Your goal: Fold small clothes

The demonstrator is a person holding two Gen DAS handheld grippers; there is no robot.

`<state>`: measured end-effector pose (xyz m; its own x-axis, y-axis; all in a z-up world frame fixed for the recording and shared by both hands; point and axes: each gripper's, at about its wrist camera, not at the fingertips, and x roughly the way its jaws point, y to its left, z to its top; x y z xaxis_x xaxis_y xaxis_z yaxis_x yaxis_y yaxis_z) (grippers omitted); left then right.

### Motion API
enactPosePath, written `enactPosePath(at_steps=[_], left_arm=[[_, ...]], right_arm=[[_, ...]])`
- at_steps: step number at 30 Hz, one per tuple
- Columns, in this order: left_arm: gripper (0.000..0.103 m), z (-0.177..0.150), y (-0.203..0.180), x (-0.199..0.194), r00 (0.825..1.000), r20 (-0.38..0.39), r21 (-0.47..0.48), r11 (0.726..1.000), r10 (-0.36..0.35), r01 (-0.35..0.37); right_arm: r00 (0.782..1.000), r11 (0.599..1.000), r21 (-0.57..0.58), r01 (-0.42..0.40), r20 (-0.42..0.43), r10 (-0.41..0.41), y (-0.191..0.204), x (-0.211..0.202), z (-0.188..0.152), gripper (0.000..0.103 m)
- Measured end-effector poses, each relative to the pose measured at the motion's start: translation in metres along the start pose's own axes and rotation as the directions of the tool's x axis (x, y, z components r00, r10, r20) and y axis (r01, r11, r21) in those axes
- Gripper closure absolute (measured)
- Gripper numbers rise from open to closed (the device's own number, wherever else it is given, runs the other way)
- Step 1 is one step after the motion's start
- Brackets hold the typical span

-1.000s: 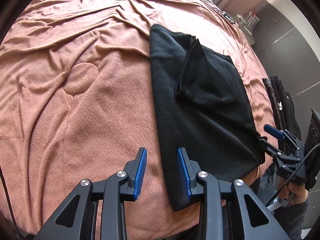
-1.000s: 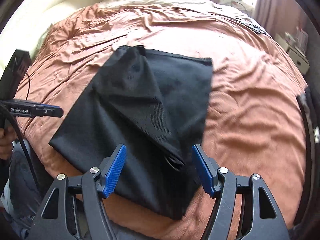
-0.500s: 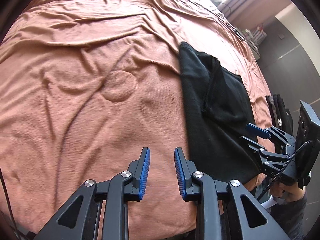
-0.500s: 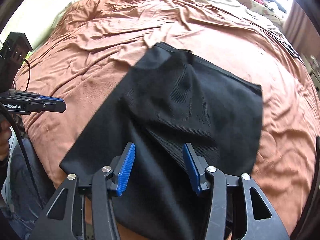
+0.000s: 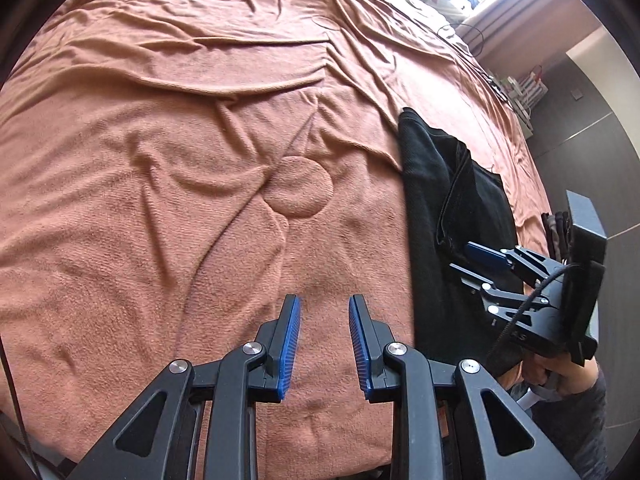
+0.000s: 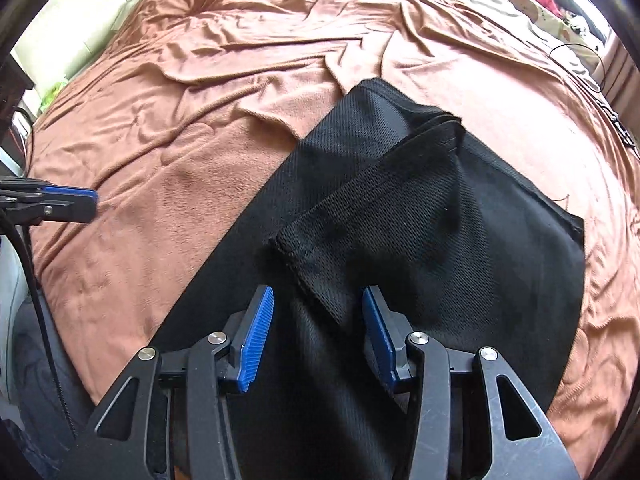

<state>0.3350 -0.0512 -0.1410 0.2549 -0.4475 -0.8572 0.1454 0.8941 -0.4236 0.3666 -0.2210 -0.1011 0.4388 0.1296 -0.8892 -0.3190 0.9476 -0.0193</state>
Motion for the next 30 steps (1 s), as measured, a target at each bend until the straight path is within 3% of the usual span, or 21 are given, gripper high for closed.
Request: enactPosePath(at_steps=[2, 4, 6, 13, 23, 30], left_arm=[[0.076, 0.002, 0.001, 0.0, 1.0, 0.0, -0.003, 1.0, 0.0, 0.0], [0.076, 0.003, -0.001, 0.001, 1.0, 0.0, -0.003, 1.0, -0.001, 0.001], [0.076, 0.006, -0.003, 0.003, 1.0, -0.002, -0.002, 1.0, -0.005, 0.005], [0.076, 0.019, -0.025, 0.015, 1.0, -0.014, 0.043, 0.999, -0.009, 0.01], [0.076, 0.041, -0.05, 0.03, 1.0, -0.02, 0.082, 0.997, -0.013, 0.015], [0.076, 0.055, -0.06, 0.044, 1.0, -0.03, 0.099, 0.995, -0.005, 0.008]], right_arm=[[1.0, 1.0, -0.001, 0.009, 0.008, -0.009, 0.001, 0.004, 0.003, 0.066], [1.0, 1.0, 0.017, 0.015, 0.018, -0.015, -0.003, 0.004, 0.006, 0.093], [0.999, 0.998, 0.057, 0.022, 0.034, -0.024, -0.011, 0.001, 0.008, 0.102], [0.993, 0.976, 0.217, -0.007, 0.117, -0.019, -0.058, -0.03, 0.0, 0.103], [0.985, 0.939, 0.341, 0.05, 0.139, -0.103, -0.115, -0.058, -0.014, 0.103], [0.981, 0.908, 0.411, 0.087, 0.125, -0.151, -0.147, -0.056, -0.016, 0.103]])
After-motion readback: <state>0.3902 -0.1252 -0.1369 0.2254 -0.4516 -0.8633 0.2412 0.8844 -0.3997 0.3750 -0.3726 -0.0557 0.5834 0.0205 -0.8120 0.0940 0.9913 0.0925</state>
